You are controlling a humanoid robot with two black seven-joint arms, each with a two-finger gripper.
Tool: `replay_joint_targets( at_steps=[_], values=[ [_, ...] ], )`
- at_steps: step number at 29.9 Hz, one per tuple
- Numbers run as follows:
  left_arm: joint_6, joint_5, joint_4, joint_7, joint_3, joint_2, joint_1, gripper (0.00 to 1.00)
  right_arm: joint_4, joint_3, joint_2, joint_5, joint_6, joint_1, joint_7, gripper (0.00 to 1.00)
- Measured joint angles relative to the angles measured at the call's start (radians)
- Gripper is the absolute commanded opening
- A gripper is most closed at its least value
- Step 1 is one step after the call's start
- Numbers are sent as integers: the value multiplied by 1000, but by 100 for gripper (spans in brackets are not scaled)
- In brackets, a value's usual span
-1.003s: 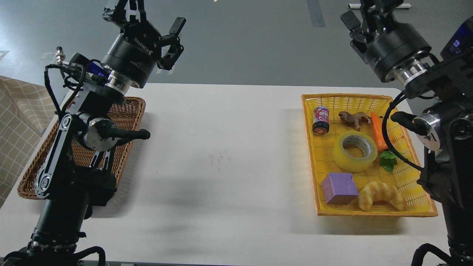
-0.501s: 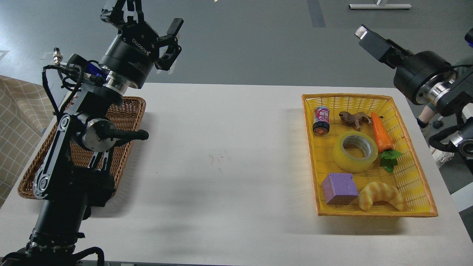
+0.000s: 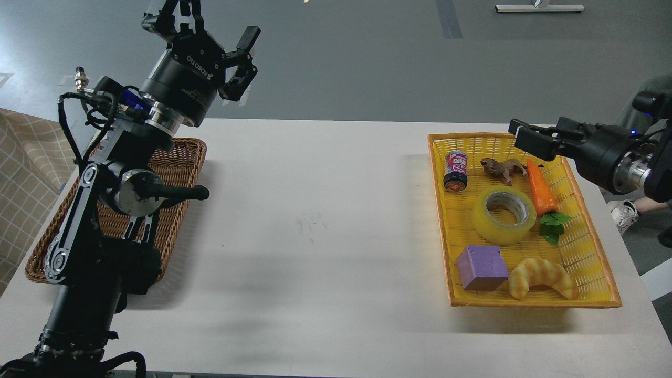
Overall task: Place and transfer tape with both arms
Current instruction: 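Lower the right gripper into the yellow tray toward the yellow tape roll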
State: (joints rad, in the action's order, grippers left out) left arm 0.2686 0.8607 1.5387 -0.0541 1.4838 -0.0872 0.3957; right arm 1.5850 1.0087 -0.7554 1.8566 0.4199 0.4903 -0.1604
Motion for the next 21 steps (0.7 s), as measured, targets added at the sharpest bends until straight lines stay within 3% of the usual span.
replay_joint_targets(
  at_steps=[21],
  values=[
    [2,-2,5,0,-3,0,-17,98,-203,24,174,182,-3,-118,13,100]
  ],
)
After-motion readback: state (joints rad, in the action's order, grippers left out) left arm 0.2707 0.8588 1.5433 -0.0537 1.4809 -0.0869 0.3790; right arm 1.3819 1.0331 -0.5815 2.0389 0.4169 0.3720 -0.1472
